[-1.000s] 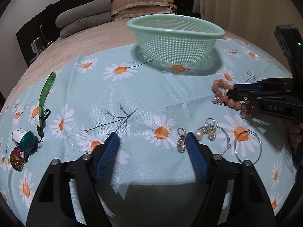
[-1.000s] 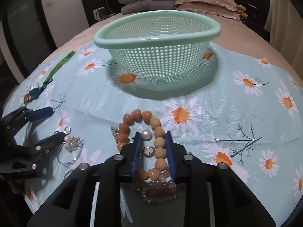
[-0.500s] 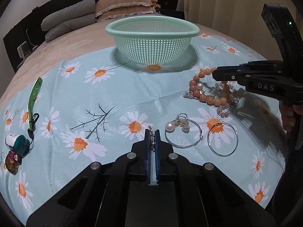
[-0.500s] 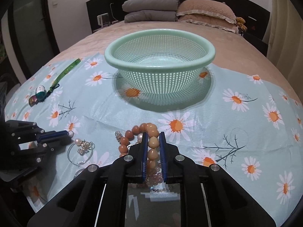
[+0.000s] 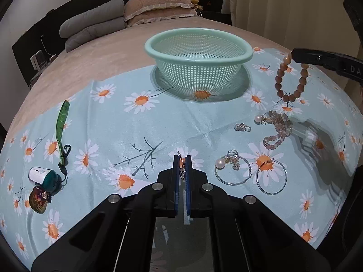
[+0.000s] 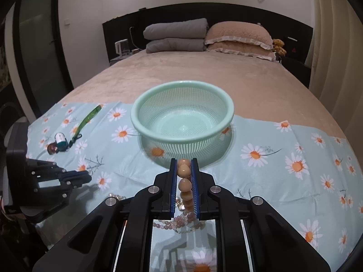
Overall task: Organize jewelry
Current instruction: 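Grasp the orange bead bracelet with the right tool while the left tool grasps a small silver earring, then carry both items over the green basket and open both tools to drop them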
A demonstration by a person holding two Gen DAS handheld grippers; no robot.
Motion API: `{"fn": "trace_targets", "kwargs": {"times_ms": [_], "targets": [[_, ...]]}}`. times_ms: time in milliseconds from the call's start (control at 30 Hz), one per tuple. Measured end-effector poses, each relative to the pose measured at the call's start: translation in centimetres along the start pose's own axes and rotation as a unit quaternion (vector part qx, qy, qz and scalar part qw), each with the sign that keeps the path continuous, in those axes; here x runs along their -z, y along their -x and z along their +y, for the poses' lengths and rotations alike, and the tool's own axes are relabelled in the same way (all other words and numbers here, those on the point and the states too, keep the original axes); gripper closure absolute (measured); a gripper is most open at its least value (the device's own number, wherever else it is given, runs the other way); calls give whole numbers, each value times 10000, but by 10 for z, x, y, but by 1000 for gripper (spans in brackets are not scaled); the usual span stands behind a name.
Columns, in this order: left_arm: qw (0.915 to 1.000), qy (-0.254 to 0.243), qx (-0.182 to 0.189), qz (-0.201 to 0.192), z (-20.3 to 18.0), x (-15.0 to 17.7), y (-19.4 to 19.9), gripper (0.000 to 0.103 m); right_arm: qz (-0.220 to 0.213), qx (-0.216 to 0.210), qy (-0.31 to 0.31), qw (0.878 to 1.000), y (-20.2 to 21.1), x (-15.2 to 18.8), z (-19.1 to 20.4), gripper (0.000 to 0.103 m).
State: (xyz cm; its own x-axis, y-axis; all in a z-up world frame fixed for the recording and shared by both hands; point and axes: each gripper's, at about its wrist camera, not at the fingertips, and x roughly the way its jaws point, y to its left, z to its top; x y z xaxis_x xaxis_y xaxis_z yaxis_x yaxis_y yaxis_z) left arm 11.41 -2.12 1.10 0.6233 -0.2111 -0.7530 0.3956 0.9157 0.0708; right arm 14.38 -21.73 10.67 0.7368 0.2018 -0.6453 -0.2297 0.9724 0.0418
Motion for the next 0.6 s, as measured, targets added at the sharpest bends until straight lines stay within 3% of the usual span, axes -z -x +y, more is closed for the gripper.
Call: {"fn": "trace_targets", "kwargs": {"times_ms": [300, 600], "targets": [[9982, -39, 408, -427, 8, -62, 29, 98, -503, 139, 93, 9986, 20, -55, 7, 92], [9957, -341, 621, -590, 8, -137, 7, 98, -530, -80, 111, 9985, -24, -102, 3, 92]]}}
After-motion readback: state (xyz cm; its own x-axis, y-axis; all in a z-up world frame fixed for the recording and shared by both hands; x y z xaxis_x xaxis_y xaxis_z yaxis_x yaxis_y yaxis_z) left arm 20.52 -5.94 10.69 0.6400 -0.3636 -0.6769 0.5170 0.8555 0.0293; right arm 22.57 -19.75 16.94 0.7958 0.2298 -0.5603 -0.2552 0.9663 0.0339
